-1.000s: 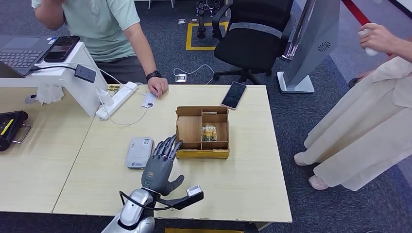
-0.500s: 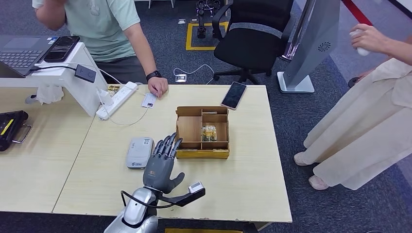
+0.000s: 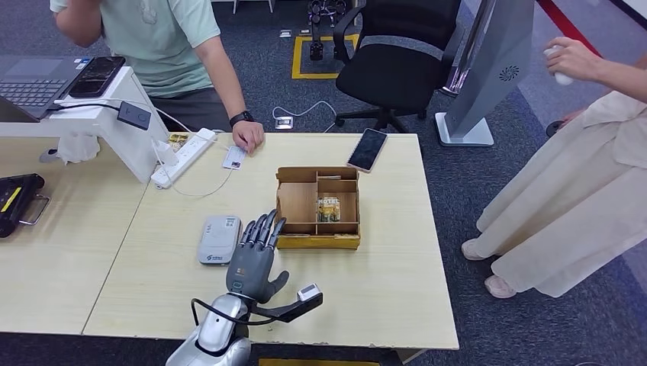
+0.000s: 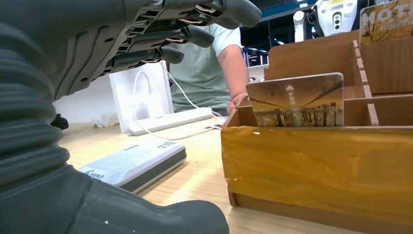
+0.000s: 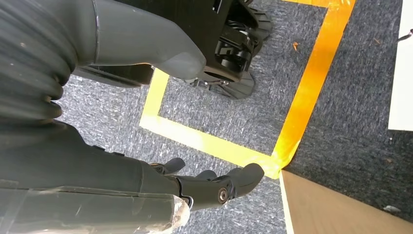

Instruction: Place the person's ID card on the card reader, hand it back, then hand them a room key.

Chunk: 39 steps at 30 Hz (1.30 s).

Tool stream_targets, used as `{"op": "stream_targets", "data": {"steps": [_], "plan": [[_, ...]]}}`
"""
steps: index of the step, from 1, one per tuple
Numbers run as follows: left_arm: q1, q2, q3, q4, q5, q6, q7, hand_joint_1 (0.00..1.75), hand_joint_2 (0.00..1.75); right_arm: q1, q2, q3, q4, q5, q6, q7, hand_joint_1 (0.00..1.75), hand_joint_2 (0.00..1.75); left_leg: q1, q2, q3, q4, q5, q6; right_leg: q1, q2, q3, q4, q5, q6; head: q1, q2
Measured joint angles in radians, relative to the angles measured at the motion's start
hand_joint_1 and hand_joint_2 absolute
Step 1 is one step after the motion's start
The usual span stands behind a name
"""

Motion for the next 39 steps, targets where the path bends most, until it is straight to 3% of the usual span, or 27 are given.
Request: {"op": "stream_targets", "data": {"steps": [20,39], "plan": [[-0.022,-0.046,0.000,0.068,-0.037,0.105,0.012,0.00,1.75,0.000,0.022,0.000,-0.002,0.004,-0.015,0.011,0.00,1.75,0.000,0.000,0.000,0.000,0.000,0.000,0.000,0.000,0.000,0.000,0.000,0.000,0.000,0.000],[-0.060,-0.048,0.000,0.101,-0.060,0.095,0.032,0.00,1.75,0.000,0.023,0.004,-0.002,0.018,-0.003,0.018,0.00,1.75,0.000,0.000,0.000,0.000,0.000,0.000,0.000,0.000,0.000,0.000,0.000,0.000,0.000,0.000]]}}
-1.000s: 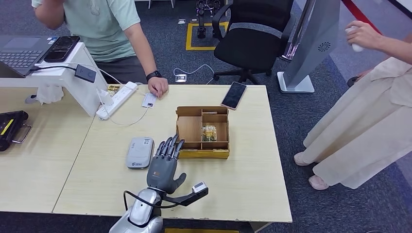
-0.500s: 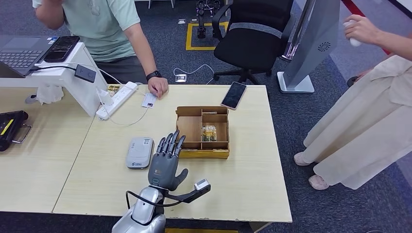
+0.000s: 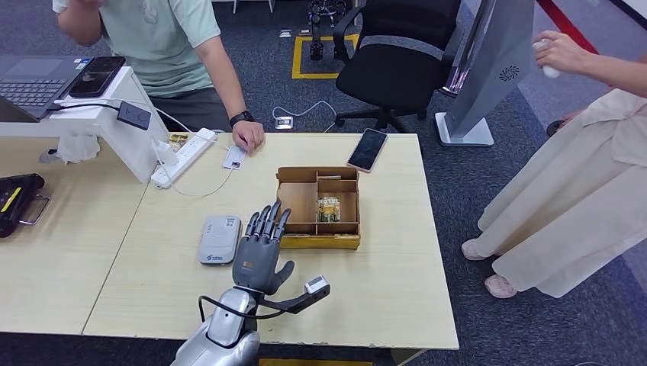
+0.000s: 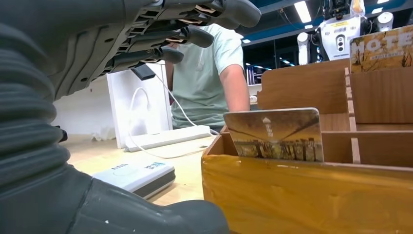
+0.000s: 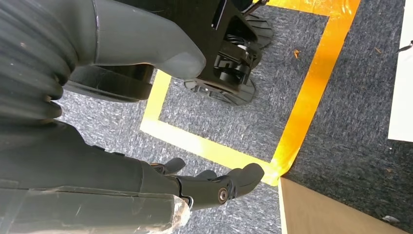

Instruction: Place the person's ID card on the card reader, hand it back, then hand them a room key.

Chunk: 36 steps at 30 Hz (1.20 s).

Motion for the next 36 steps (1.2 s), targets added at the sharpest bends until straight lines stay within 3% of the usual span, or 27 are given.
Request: {"op": "stream_targets", "data": {"steps": [36], "plan": [[-0.007,-0.040,0.029,0.038,-0.007,0.029,-0.030,0.00,1.75,0.001,0.002,0.001,0.000,0.007,0.000,0.003,0.00,1.75,0.000,0.000,0.000,0.000,0.000,0.000,0.000,0.000,0.000,0.000,0.000,0.000,0.000,0.000]]}}
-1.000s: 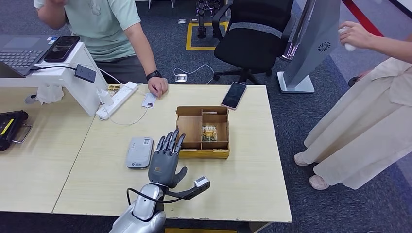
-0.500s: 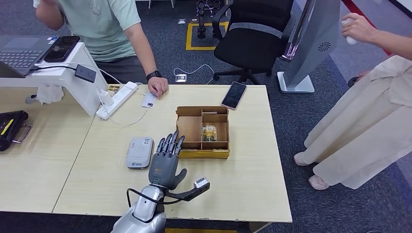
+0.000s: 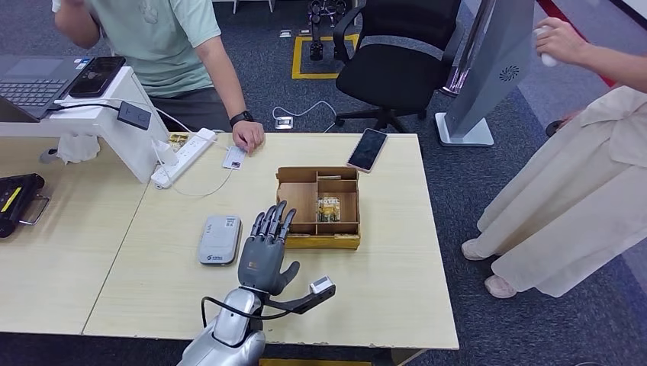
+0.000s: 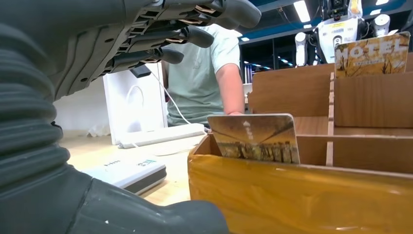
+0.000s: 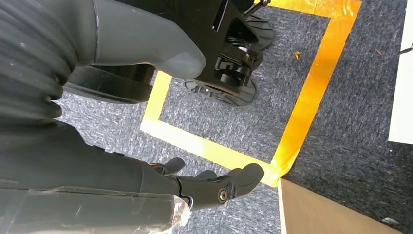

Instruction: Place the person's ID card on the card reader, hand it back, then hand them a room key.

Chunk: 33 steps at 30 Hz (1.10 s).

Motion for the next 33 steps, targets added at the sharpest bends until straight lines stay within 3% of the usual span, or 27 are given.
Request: {"op": "stream_targets", "data": {"steps": [14,17,18,21,33], "plan": [[-0.013,-0.003,0.016,0.008,-0.040,-0.002,0.060,0.00,1.75,-0.001,0.008,0.020,0.000,-0.029,-0.004,0.020,0.00,1.75,0.000,0.000,0.000,0.000,0.000,0.000,0.000,0.000,0.000,0.000,0.000,0.000,0.000,0.000],[-0.015,0.000,0.019,0.019,-0.046,0.000,0.063,0.00,0.44,-0.001,0.008,0.032,0.000,-0.036,-0.003,0.021,0.00,1.75,0.000,0.000,0.000,0.000,0.000,0.000,0.000,0.000,0.000,0.000,0.000,0.000,0.000,0.000],[-0.015,0.000,0.021,0.021,-0.049,0.000,0.064,0.00,0.44,-0.001,0.008,0.035,0.000,-0.038,-0.003,0.021,0.00,1.75,0.000,0.000,0.000,0.000,0.000,0.000,0.000,0.000,0.000,0.000,0.000,0.000,0.000,0.000],[-0.016,0.001,0.024,0.027,-0.055,0.000,0.065,0.00,1.75,-0.001,0.008,0.041,0.000,-0.041,-0.002,0.021,0.00,1.75,0.000,0.000,0.000,0.000,0.000,0.000,0.000,0.000,0.000,0.000,0.000,0.000,0.000,0.000],[-0.017,0.001,0.029,0.053,-0.044,0.000,0.037,0.00,1.75,-0.001,0.008,0.047,0.000,-0.040,-0.003,0.022,0.00,1.75,0.000,0.000,0.000,0.000,0.000,0.000,0.000,0.000,0.000,0.000,0.000,0.000,0.000,0.000]]}}
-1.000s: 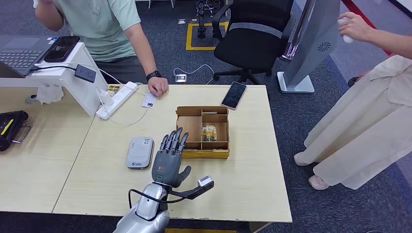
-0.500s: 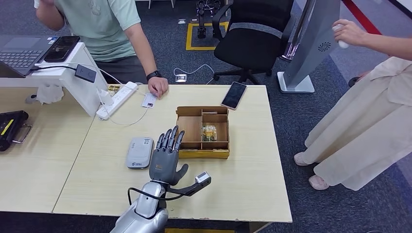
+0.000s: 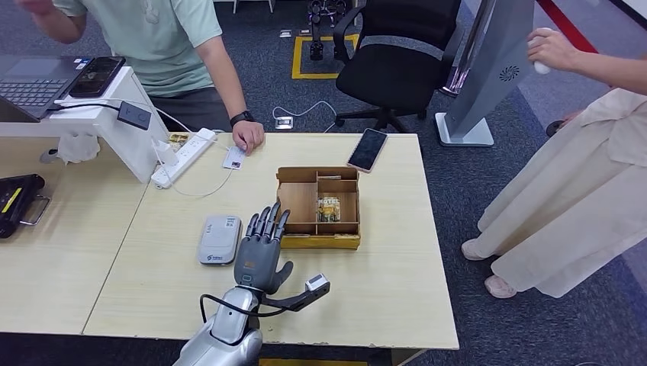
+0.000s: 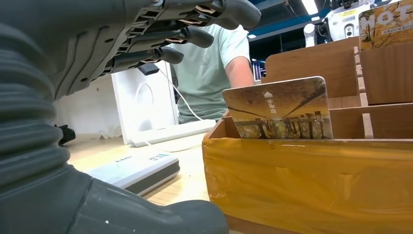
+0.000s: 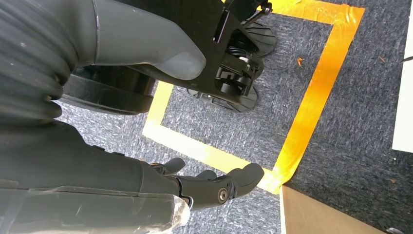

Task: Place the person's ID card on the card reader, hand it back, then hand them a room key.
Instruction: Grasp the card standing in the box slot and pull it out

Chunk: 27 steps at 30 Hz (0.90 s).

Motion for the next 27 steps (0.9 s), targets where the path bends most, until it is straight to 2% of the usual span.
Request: {"op": "stream_targets", "data": {"steps": [1,2,5,6,27], "plan": [[0.000,0.000,0.000,0.000,0.001,0.000,-0.003,0.00,1.75,0.000,0.000,0.000,0.000,0.000,0.000,0.000,0.00,1.75,0.000,0.000,0.000,0.000,0.000,0.000,0.000,0.000,0.000,0.000,0.000,0.000,0.000,0.000],[0.000,0.000,0.000,0.000,0.002,0.000,-0.007,0.08,1.75,0.000,0.000,0.000,0.000,0.000,0.000,0.000,0.00,1.75,0.000,0.000,0.000,0.000,0.000,0.000,0.000,0.000,0.000,0.000,0.000,0.000,0.000,0.000],[0.000,-0.001,0.000,0.000,0.007,0.000,-0.019,1.39,1.75,0.000,0.000,0.000,0.000,0.000,0.000,0.000,0.00,1.75,0.000,0.000,0.000,0.000,0.000,0.000,0.000,0.000,0.000,0.000,0.000,0.000,0.000,0.000],[0.000,-0.001,0.000,0.000,0.009,0.000,-0.023,1.75,1.75,0.000,0.000,0.000,0.000,0.000,0.000,-0.001,0.00,1.75,0.000,0.000,0.000,0.000,0.000,0.000,0.000,0.000,0.000,0.000,0.000,0.000,0.000,0.000],[-0.005,-0.019,0.000,0.004,0.013,0.004,-0.050,1.75,1.75,0.000,0.000,0.000,0.000,0.004,-0.005,-0.004,0.00,1.75,0.000,0.000,0.000,0.000,0.000,0.000,0.000,0.000,0.000,0.000,0.000,0.000,0.000,0.000]]}}
